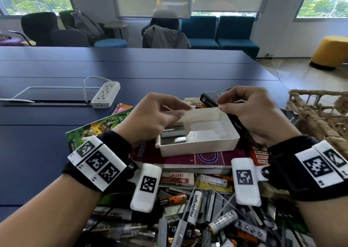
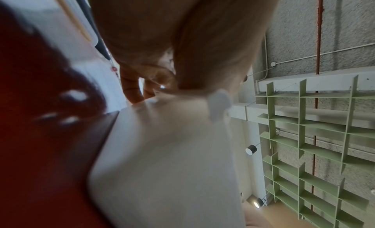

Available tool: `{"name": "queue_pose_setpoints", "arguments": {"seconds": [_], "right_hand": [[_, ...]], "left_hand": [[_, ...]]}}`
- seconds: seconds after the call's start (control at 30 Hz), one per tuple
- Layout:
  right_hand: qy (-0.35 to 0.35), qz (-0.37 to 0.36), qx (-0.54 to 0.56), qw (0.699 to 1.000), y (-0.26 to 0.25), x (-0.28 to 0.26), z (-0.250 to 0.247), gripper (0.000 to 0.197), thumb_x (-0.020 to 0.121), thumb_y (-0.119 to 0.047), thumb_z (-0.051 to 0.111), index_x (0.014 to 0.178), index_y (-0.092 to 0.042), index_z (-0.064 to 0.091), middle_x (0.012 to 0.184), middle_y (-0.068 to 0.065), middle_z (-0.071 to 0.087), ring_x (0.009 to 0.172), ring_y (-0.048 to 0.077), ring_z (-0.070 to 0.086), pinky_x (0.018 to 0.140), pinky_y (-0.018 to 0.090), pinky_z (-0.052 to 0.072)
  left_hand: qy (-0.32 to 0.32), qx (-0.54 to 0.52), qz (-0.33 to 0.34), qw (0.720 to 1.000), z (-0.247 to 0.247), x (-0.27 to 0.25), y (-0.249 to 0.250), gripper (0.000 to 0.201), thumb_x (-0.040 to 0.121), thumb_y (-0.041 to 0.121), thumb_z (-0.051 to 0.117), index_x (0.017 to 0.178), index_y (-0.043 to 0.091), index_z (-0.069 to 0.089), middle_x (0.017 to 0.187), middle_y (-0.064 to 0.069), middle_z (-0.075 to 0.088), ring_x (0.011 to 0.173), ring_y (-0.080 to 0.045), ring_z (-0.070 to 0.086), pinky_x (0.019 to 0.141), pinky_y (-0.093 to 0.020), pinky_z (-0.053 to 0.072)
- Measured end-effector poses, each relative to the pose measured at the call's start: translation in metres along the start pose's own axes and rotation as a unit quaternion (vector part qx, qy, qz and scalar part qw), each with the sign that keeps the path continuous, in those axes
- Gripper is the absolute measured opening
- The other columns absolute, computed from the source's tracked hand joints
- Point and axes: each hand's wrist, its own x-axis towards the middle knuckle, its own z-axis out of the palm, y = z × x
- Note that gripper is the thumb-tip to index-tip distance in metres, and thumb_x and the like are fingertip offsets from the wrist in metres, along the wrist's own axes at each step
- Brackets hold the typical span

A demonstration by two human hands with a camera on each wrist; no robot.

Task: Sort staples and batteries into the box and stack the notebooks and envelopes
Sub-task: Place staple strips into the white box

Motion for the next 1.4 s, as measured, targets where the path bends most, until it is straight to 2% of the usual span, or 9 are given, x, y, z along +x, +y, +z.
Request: {"name": "queue_pose_setpoints", "arguments": {"seconds": [0.37,0.53,0.63,0.7,0.8,0.9,1.0,1.27,1.4], "right_hand": [[-0.002,0.008,0.015,1.000,0.001,0.001,0.000,0.013,0.079,-0.006,0.084,0.076,-0.017,0.078,0.079,0.012,0.064,0.073,0.025,0.059,0.081,0.060,0.058],[0.008,-0.005,0.012,1.000,-0.005,0.000,-0.002,0.011,0.085,-0.009,0.079,0.080,-0.018,0.075,0.071,-0.003,0.059,0.062,0.006,0.054,0.059,0.021,0.047],[0.012,-0.037,-0.008,0.999,-0.016,-0.005,-0.003,0.007,0.088,-0.011,0.076,0.088,-0.019,0.075,0.075,-0.003,0.062,0.056,-0.002,0.052,0.051,0.010,0.042],[0.003,-0.083,-0.033,0.996,-0.027,-0.012,-0.002,0.008,0.088,-0.013,0.075,0.089,-0.021,0.076,0.077,-0.003,0.064,0.059,-0.003,0.053,0.055,0.010,0.044],[-0.040,-0.161,-0.066,0.984,-0.046,-0.023,0.000,0.010,0.090,-0.010,0.072,0.091,-0.019,0.075,0.080,0.001,0.068,0.063,0.000,0.056,0.063,0.013,0.048],[-0.095,-0.207,-0.073,0.971,-0.063,-0.032,-0.001,0.010,0.091,-0.006,0.071,0.090,-0.016,0.075,0.081,0.009,0.071,0.068,0.019,0.063,0.066,0.030,0.054],[-0.171,-0.216,-0.119,0.954,-0.073,-0.041,-0.007,0.006,0.089,-0.008,0.074,0.089,-0.015,0.073,0.080,0.014,0.070,0.075,0.035,0.064,0.072,0.048,0.054],[-0.402,-0.104,-0.320,0.852,-0.068,-0.078,-0.028,0.011,0.085,-0.032,0.080,0.080,-0.027,0.073,0.064,-0.009,0.063,0.056,0.001,0.055,0.059,0.024,0.043],[-0.456,-0.092,-0.380,0.799,-0.058,-0.100,-0.020,0.013,0.079,-0.032,0.083,0.091,-0.031,0.077,0.079,-0.021,0.068,0.070,-0.003,0.062,0.063,0.013,0.045]], "left_hand": [[0.001,-0.002,0.001,1.000,0.000,0.000,0.000,0.020,0.094,0.010,0.073,0.107,0.024,0.080,0.102,0.010,0.078,0.099,-0.014,0.073,0.094,-0.025,0.057],[0.015,0.022,0.010,1.000,0.000,0.000,0.004,0.019,0.092,0.012,0.075,0.106,0.024,0.081,0.099,0.011,0.078,0.094,-0.008,0.072,0.091,-0.022,0.055],[0.039,0.045,0.032,0.998,-0.001,-0.003,0.014,0.016,0.091,0.018,0.076,0.106,0.025,0.080,0.092,0.015,0.077,0.084,0.004,0.067,0.080,-0.011,0.048],[0.063,0.074,0.050,0.994,-0.002,-0.008,0.026,0.016,0.092,0.025,0.075,0.107,0.028,0.079,0.093,0.020,0.073,0.081,0.011,0.062,0.072,-0.009,0.043],[0.097,0.116,0.085,0.985,-0.005,-0.012,0.041,0.016,0.093,0.034,0.073,0.108,0.036,0.077,0.106,0.023,0.070,0.104,0.004,0.059,0.086,-0.024,0.048],[0.109,0.125,0.122,0.979,-0.007,-0.016,0.055,0.011,0.093,0.031,0.072,0.103,0.033,0.078,0.097,0.019,0.071,0.096,-0.002,0.064,0.082,-0.032,0.052],[0.052,0.141,0.156,0.976,-0.008,-0.022,0.068,0.006,0.092,0.021,0.072,0.094,0.023,0.078,0.080,0.015,0.072,0.074,-0.002,0.064,0.066,-0.013,0.045],[-0.281,0.269,0.114,0.914,0.010,-0.043,0.080,0.009,0.094,0.030,0.070,0.097,0.023,0.075,0.070,0.008,0.063,0.064,-0.004,0.054,0.059,-0.017,0.041],[-0.287,0.307,0.124,0.899,0.023,-0.047,0.080,0.007,0.091,0.023,0.071,0.096,0.023,0.076,0.066,0.010,0.059,0.064,-0.004,0.054,0.059,-0.012,0.036]]}}
